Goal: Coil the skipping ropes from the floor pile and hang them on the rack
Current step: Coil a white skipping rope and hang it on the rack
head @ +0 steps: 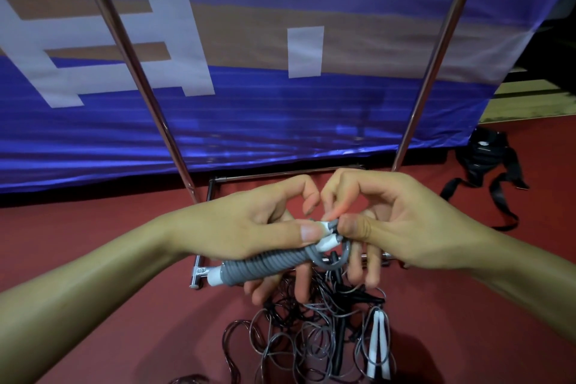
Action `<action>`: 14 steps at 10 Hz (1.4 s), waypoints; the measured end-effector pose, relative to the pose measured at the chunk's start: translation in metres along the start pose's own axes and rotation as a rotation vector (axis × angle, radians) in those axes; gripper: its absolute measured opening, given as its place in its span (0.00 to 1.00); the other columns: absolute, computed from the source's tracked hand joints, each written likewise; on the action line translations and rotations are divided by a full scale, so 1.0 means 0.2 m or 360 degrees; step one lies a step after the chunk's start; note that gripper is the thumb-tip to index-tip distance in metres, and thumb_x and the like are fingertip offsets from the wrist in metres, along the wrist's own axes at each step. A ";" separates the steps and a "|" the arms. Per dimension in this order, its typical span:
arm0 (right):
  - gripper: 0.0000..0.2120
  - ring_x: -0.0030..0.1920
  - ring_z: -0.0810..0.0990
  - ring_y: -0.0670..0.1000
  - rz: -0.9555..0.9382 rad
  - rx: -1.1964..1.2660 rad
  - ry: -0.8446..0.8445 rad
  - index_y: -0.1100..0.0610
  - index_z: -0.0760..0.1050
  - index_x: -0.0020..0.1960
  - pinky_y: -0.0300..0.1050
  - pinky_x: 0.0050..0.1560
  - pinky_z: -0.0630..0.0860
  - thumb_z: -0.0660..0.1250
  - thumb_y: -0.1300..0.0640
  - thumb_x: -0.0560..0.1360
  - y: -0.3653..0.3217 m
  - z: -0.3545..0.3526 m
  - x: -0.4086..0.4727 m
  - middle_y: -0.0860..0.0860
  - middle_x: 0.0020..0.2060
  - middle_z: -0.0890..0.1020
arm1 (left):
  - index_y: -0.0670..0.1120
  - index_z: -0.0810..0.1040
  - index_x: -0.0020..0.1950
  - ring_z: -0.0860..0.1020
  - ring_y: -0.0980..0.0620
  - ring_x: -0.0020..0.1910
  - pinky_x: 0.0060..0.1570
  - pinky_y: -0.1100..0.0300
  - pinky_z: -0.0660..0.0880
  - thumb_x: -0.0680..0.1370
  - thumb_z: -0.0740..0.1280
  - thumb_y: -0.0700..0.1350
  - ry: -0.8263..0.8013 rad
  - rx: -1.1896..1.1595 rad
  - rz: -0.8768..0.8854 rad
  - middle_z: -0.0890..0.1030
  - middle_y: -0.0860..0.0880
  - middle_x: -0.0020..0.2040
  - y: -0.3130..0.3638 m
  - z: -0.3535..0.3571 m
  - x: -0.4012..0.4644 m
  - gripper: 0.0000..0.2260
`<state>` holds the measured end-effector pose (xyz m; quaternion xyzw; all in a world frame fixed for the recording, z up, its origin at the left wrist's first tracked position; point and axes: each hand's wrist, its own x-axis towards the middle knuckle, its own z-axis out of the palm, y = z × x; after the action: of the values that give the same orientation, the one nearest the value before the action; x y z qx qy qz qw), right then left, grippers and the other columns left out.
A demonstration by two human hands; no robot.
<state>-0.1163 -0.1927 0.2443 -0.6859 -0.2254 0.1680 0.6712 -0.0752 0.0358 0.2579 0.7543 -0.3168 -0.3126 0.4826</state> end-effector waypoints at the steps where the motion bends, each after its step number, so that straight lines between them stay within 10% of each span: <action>1: 0.14 0.30 0.84 0.55 -0.0027 0.0064 -0.0069 0.57 0.77 0.49 0.46 0.28 0.81 0.74 0.48 0.73 0.02 -0.01 0.01 0.57 0.46 0.83 | 0.59 0.69 0.48 0.75 0.75 0.29 0.30 0.78 0.70 0.73 0.67 0.49 -0.0040 0.0042 0.0010 0.79 0.64 0.33 0.05 0.02 -0.01 0.08; 3: 0.19 0.24 0.81 0.45 0.0008 0.0052 -0.0183 0.61 0.67 0.51 0.41 0.26 0.77 0.70 0.49 0.72 0.02 0.05 -0.02 0.40 0.33 0.85 | 0.48 0.61 0.54 0.79 0.45 0.26 0.25 0.61 0.75 0.82 0.65 0.47 -0.0589 -0.0170 0.0026 0.86 0.44 0.40 -0.01 -0.04 0.01 0.11; 6: 0.05 0.32 0.81 0.47 -0.0118 -0.0315 -0.0046 0.51 0.80 0.51 0.39 0.33 0.78 0.71 0.55 0.76 -0.05 -0.01 -0.02 0.57 0.46 0.83 | 0.41 0.62 0.58 0.80 0.42 0.27 0.26 0.57 0.77 0.81 0.66 0.47 -0.0518 -0.0042 0.0026 0.87 0.43 0.42 0.03 -0.05 0.03 0.15; 8: 0.10 0.45 0.82 0.43 -0.0251 -0.1135 -0.0111 0.52 0.79 0.59 0.29 0.45 0.72 0.70 0.63 0.80 -0.08 -0.03 -0.05 0.35 0.44 0.80 | 0.46 0.62 0.54 0.80 0.41 0.27 0.27 0.56 0.77 0.82 0.67 0.48 -0.0473 0.0012 -0.0024 0.87 0.40 0.44 0.02 -0.07 0.03 0.14; 12: 0.05 0.42 0.83 0.39 -0.0062 -0.0525 0.0023 0.53 0.80 0.50 0.33 0.44 0.78 0.70 0.56 0.74 -0.07 0.02 -0.06 0.38 0.39 0.83 | 0.46 0.62 0.54 0.79 0.41 0.28 0.27 0.59 0.75 0.82 0.67 0.47 -0.0508 0.0004 -0.0004 0.87 0.41 0.44 0.01 -0.07 0.03 0.14; 14: 0.03 0.48 0.85 0.50 -0.0072 -0.0861 0.0110 0.50 0.81 0.51 0.53 0.51 0.81 0.72 0.52 0.78 -0.06 0.03 -0.05 0.41 0.46 0.85 | 0.42 0.62 0.55 0.79 0.40 0.27 0.25 0.58 0.75 0.84 0.66 0.45 -0.0444 0.0045 -0.0054 0.87 0.41 0.43 -0.01 -0.07 0.04 0.14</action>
<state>-0.1281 -0.1931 0.2562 -0.8403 -0.2544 0.0632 0.4745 -0.0594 0.0379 0.2589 0.7156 -0.3723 -0.4180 0.4178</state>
